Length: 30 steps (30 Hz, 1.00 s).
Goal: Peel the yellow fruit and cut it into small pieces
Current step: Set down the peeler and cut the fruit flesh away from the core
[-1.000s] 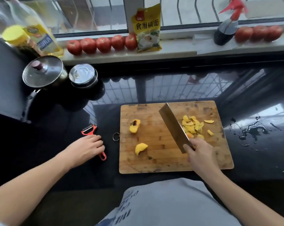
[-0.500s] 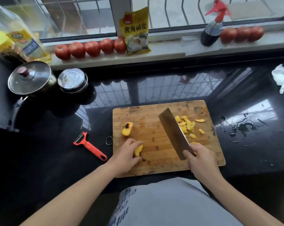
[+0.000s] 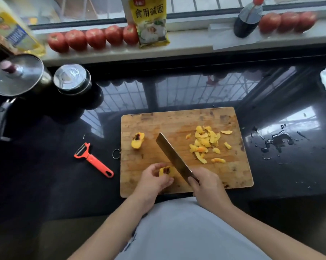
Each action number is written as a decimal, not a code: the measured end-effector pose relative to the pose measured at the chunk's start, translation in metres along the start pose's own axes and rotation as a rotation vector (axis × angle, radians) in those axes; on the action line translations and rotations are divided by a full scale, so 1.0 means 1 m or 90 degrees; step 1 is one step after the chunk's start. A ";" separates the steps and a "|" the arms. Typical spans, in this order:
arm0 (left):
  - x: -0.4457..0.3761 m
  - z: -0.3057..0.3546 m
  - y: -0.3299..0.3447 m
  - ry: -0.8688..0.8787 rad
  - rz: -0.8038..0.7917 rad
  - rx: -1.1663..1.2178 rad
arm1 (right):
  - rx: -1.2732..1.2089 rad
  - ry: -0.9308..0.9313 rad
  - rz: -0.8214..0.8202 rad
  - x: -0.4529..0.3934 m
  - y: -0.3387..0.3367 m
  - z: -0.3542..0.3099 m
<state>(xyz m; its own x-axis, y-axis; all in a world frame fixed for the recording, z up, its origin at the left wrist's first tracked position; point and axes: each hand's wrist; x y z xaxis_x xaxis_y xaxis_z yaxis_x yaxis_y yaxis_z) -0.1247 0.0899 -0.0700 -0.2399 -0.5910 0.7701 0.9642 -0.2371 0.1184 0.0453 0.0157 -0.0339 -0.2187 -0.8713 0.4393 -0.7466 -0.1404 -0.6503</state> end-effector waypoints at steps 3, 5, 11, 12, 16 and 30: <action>0.000 -0.002 0.005 0.045 0.039 -0.116 | -0.005 0.026 -0.029 0.001 0.003 -0.002; -0.003 -0.005 0.005 0.102 0.049 -0.186 | -0.022 0.052 -0.025 -0.001 0.003 0.000; -0.010 -0.016 -0.002 0.281 0.127 -0.453 | -0.044 0.091 0.039 0.005 -0.009 0.004; -0.011 -0.018 -0.002 0.301 0.131 -0.458 | -0.046 0.093 0.046 0.007 -0.013 0.005; -0.013 -0.019 -0.005 0.290 0.104 -0.397 | -0.091 0.149 0.022 -0.001 -0.024 0.007; 0.006 0.025 -0.001 0.244 -0.093 -0.045 | -0.485 0.304 -0.137 -0.008 -0.061 0.013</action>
<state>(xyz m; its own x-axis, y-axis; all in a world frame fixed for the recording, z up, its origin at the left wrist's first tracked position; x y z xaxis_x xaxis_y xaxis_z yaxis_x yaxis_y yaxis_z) -0.1248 0.1061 -0.0495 -0.4110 -0.7882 0.4581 0.9101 -0.3844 0.1551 0.1010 0.0254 -0.0054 -0.1371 -0.5520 0.8225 -0.9757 0.2185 -0.0160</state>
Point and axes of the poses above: each hand's wrist, its own x-axis away from the middle knuckle, its own y-axis out of the palm, z = x × y, and after that the axes turned 2 degrees about y, right-handed
